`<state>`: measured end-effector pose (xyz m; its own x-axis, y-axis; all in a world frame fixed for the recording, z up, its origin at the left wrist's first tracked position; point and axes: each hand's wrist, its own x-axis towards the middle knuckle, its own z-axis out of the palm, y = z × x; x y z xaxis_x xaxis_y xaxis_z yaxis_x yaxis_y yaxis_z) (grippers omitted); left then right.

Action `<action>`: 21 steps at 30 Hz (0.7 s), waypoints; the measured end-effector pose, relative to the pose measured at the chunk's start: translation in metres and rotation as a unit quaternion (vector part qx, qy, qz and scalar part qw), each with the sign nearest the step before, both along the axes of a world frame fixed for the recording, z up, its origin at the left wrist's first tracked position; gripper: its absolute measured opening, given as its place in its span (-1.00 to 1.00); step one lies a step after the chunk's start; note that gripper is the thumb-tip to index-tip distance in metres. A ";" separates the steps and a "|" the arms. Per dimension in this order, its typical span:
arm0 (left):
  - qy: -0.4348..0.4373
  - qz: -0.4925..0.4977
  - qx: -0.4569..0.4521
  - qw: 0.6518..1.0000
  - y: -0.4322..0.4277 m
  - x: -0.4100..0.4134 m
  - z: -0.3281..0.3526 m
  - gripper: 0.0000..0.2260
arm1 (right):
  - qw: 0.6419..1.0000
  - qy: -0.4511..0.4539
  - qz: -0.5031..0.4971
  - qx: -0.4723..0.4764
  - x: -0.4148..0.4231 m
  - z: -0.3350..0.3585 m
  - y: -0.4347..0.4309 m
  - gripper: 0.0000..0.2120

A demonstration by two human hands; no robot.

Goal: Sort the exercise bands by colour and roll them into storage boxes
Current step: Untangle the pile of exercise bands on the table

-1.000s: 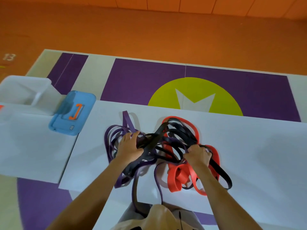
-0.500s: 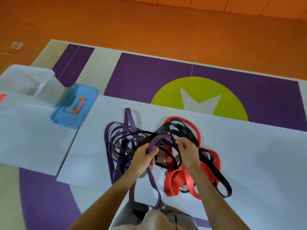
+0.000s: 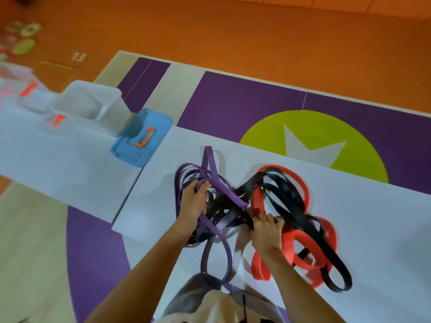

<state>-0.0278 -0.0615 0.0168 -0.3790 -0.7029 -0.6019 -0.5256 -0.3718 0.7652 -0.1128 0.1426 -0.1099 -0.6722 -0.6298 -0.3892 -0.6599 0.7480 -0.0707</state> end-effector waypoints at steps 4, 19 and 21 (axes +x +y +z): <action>0.010 0.006 0.019 1.000 -0.010 -0.003 0.006 -0.87 | 0.996 -0.041 -0.050 -0.062 -0.011 0.010 0.006 -0.83; 0.145 0.153 0.112 0.971 -0.050 -0.020 0.024 -0.89 | 0.804 -0.221 -0.374 -0.407 -0.035 0.068 0.093 -0.55; 0.138 0.132 0.106 0.976 -0.054 -0.020 0.025 -0.91 | 0.799 -0.197 -0.418 -0.384 -0.032 0.067 0.098 -0.61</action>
